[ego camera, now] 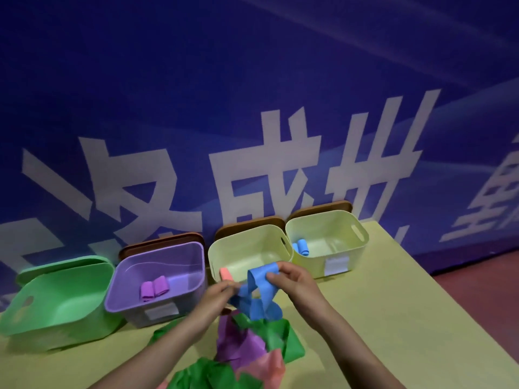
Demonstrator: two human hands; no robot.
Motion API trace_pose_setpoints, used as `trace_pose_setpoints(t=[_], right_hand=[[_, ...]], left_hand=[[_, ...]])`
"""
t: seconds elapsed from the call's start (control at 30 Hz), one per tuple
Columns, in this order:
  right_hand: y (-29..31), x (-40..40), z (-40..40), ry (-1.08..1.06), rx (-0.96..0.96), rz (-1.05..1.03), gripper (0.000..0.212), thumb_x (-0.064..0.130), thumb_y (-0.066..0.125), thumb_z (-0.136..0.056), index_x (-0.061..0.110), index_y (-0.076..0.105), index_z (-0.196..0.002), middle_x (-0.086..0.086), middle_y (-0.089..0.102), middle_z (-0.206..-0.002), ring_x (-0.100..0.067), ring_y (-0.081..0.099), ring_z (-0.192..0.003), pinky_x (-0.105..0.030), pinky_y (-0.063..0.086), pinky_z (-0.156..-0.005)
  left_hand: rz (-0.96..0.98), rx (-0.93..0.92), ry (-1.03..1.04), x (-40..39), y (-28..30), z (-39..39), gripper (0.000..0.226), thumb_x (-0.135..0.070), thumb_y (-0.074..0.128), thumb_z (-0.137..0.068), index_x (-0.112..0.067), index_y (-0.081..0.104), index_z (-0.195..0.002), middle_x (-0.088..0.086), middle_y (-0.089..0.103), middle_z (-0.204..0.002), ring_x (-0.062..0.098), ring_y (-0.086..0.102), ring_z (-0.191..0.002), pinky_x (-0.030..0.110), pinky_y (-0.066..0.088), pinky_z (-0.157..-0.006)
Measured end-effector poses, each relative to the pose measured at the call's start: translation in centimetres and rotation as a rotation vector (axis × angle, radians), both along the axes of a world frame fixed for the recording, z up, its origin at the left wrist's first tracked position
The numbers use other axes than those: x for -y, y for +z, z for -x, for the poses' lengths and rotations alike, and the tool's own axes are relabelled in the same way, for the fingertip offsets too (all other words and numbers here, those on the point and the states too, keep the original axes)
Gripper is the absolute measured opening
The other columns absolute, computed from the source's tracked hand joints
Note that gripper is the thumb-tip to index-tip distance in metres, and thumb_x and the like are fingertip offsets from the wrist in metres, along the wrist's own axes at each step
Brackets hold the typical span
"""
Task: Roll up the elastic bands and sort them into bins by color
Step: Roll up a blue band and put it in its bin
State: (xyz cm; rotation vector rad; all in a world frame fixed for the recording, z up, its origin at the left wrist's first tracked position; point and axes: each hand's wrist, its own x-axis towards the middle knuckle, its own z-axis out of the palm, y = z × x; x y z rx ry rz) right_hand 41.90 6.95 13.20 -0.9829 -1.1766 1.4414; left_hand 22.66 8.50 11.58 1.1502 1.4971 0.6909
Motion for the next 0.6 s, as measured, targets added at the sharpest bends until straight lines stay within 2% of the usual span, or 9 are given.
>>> trace_pose_setpoints(t=[0.1, 0.2, 0.3, 0.33, 0.4, 0.53, 0.6], right_hand=[[-0.5, -0.2, -0.6, -0.057, 0.038, 0.001, 0.048, 0.039, 0.071, -0.068, -0.005, 0.063, -0.085, -0.012, 0.057, -0.079, -0.018, 0.051, -0.077, -0.032, 0.037, -0.074], [-1.1, -0.2, -0.7, -0.106, 0.075, 0.011, 0.037, 0.038, 0.068, -0.069, 0.004, 0.066, -0.083, -0.011, 0.056, -0.076, -0.018, 0.051, -0.077, -0.034, 0.037, -0.073], [-1.1, 0.2, -0.8, -0.131, 0.134, 0.001, 0.010, 0.020, 0.064, -0.082, 0.020, 0.074, -0.083, -0.003, 0.070, -0.081, -0.014, 0.061, -0.080, -0.029, 0.045, -0.075], [-1.4, 0.3, -0.8, -0.129, 0.154, -0.003, 0.019, 0.011, 0.062, -0.087, 0.024, 0.075, -0.084, 0.000, 0.073, -0.085, -0.011, 0.064, -0.082, -0.024, 0.047, -0.076], [-1.8, 0.5, -0.7, -0.145, 0.180, -0.004, 0.028, 0.002, 0.057, -0.090, 0.023, 0.076, -0.086, 0.002, 0.074, -0.088, -0.007, 0.065, -0.084, -0.019, 0.046, -0.076], [-2.5, 0.3, -0.3, -0.259, 0.219, 0.011, 0.018, 0.002, 0.062, -0.088, 0.013, 0.076, -0.086, -0.004, 0.072, -0.086, -0.004, 0.061, -0.077, -0.016, 0.044, -0.072], [-2.7, 0.1, 0.0, -0.268, 0.226, 0.022, 0.014, 0.002, 0.064, -0.086, 0.010, 0.076, -0.085, -0.009, 0.071, -0.084, -0.004, 0.059, -0.072, -0.017, 0.044, -0.070]], left_hand=[[0.029, 0.025, -0.008, 0.1, -0.4, -1.6, 0.023, -0.017, 0.045, -0.099, -0.016, 0.068, -0.096, 0.006, 0.070, -0.099, 0.017, 0.063, -0.088, 0.037, 0.053, -0.080], [0.005, 0.052, -0.008, 0.3, -0.3, -3.0, 0.017, -0.024, 0.053, -0.095, -0.020, 0.069, -0.092, 0.002, 0.071, -0.091, 0.017, 0.064, -0.083, 0.035, 0.048, -0.075], [-0.003, 0.130, -0.002, 0.8, -0.2, -4.3, 0.022, -0.020, 0.048, -0.098, -0.017, 0.069, -0.098, 0.004, 0.073, -0.089, 0.017, 0.066, -0.085, 0.031, 0.045, -0.071], [-0.009, 0.152, -0.003, 1.0, -0.2, -4.6, 0.025, -0.017, 0.044, -0.099, -0.016, 0.069, -0.102, 0.005, 0.073, -0.093, 0.016, 0.066, -0.087, 0.030, 0.046, -0.071], [-0.025, 0.219, 0.027, 1.4, -0.1, -5.1, 0.028, -0.014, 0.041, -0.100, -0.015, 0.068, -0.105, 0.005, 0.074, -0.095, 0.014, 0.067, -0.086, 0.029, 0.049, -0.070], [-0.010, 0.357, 0.147, 1.9, 0.2, -5.5, 0.026, -0.016, 0.043, -0.100, -0.011, 0.068, -0.104, 0.013, 0.073, -0.097, 0.020, 0.068, -0.085, 0.028, 0.052, -0.069], [-0.021, 0.379, 0.162, 2.3, 0.2, -5.2, 0.022, -0.016, 0.047, -0.098, -0.010, 0.068, -0.105, 0.013, 0.073, -0.100, 0.024, 0.068, -0.091, 0.030, 0.053, -0.075]])
